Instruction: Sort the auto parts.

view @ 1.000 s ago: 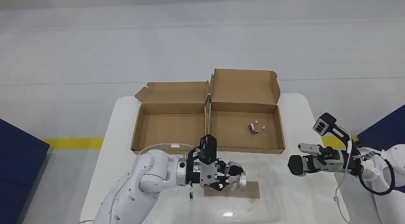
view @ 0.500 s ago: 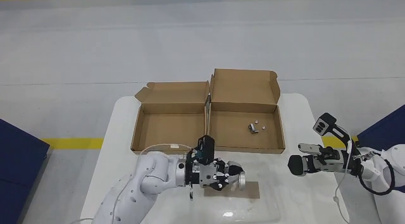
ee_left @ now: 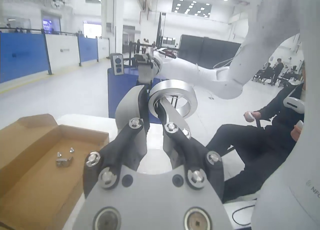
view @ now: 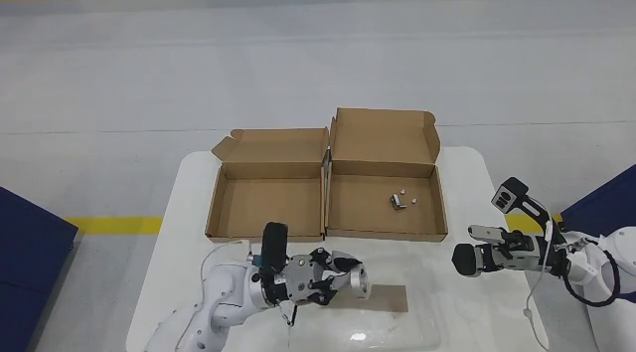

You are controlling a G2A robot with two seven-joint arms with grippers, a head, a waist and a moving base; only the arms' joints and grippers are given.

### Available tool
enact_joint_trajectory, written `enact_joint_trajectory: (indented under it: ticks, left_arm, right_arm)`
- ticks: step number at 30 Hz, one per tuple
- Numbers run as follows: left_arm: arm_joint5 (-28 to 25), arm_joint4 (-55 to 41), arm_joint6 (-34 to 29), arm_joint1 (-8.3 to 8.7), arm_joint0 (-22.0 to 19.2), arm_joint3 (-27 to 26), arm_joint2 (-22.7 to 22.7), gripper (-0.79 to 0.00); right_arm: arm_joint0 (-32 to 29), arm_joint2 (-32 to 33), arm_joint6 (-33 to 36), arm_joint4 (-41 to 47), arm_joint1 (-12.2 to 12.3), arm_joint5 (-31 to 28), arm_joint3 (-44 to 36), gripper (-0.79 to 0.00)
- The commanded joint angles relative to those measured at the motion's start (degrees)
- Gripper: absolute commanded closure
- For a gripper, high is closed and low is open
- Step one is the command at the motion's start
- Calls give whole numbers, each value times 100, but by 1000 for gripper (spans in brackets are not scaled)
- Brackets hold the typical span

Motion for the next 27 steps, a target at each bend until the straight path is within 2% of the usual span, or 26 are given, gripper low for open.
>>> enact_joint_trajectory:
  ticks: [1,3,15,18,22,27]
  left_arm:
    - [0,309,627,19,14,70,16,0]
    - [0,570,1083,43,-10,144,52,0]
    - [41,482,1071,34,8,94,79,0]
    - [204,296,1362,7,11,-140,33,0]
    - [442,517,1892,-12,-16,-389,-118,0]
    - [463,751,2396,-25,-76,-575,-218,0]
  right_arm:
    - [0,0,0,0,0,0,0,-785]
    - [0,0,0,0,0,0,0,-785]
    - [0,0,0,0,0,0,0,-785]
    - [0,0,0,0,0,0,0,-785]
    - [0,0,0,0,0,0,0,-785]
    - [0,0,0,0,0,0,0,-785]
